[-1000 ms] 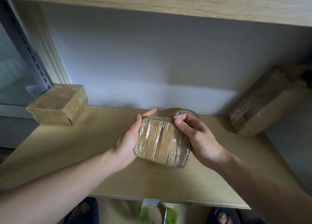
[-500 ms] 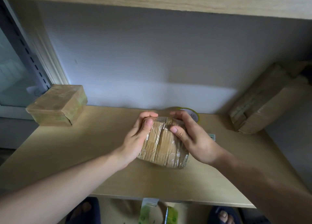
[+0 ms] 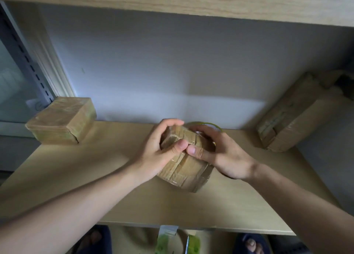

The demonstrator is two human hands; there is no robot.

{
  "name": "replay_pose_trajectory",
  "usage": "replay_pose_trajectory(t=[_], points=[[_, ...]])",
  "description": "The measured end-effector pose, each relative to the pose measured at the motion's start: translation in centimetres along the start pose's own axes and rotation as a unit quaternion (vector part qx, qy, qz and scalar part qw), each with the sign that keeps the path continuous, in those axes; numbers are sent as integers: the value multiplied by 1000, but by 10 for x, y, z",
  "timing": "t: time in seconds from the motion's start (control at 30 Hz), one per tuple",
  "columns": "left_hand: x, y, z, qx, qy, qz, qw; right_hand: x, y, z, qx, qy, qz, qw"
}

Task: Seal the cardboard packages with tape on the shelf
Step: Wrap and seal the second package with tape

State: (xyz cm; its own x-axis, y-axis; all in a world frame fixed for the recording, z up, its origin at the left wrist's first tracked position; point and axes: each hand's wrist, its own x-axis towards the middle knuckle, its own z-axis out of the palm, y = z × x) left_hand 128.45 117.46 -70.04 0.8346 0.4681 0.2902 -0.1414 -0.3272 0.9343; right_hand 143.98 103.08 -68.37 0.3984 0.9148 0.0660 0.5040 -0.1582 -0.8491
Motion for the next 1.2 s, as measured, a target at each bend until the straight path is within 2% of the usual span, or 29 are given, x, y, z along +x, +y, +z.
replay_pose_trajectory(t=[0.17, 0.23, 0.37, 0.47, 0.57, 0.63, 0.7, 0.8, 0.97, 1.2], points=[[7, -3, -25, -55, 60, -22, 996, -3, 6, 13, 214, 39, -3, 976], [5, -8, -26, -63, 39, -40, 996, -2, 11, 13, 242, 26, 4, 970], [-2, -21, -15, 36, 9, -27, 999, -5, 18, 10, 201, -59, 32, 977], [0, -18, -10, 82, -43, -25, 995, -3, 7, 12, 215, -1, 38, 976], [1, -14, -11, 159, -78, -10, 984, -3, 1, 14, 102, 33, 27, 994], [1, -13, -15, 192, -102, 1, 976, -6, 3, 11, 40, 17, 1, 999], [2, -14, -17, 204, -120, 10, 971, -7, 7, 7, -37, 33, -56, 997], [2, -16, -21, 190, -118, 24, 974, -4, 10, 8, -155, 42, -153, 975], [-2, -22, -17, 69, -139, -46, 987, 1, 11, 18, -158, 105, -221, 957], [-9, -39, -15, 105, -138, -63, 983, 8, 20, 27, -85, 252, -183, 946]])
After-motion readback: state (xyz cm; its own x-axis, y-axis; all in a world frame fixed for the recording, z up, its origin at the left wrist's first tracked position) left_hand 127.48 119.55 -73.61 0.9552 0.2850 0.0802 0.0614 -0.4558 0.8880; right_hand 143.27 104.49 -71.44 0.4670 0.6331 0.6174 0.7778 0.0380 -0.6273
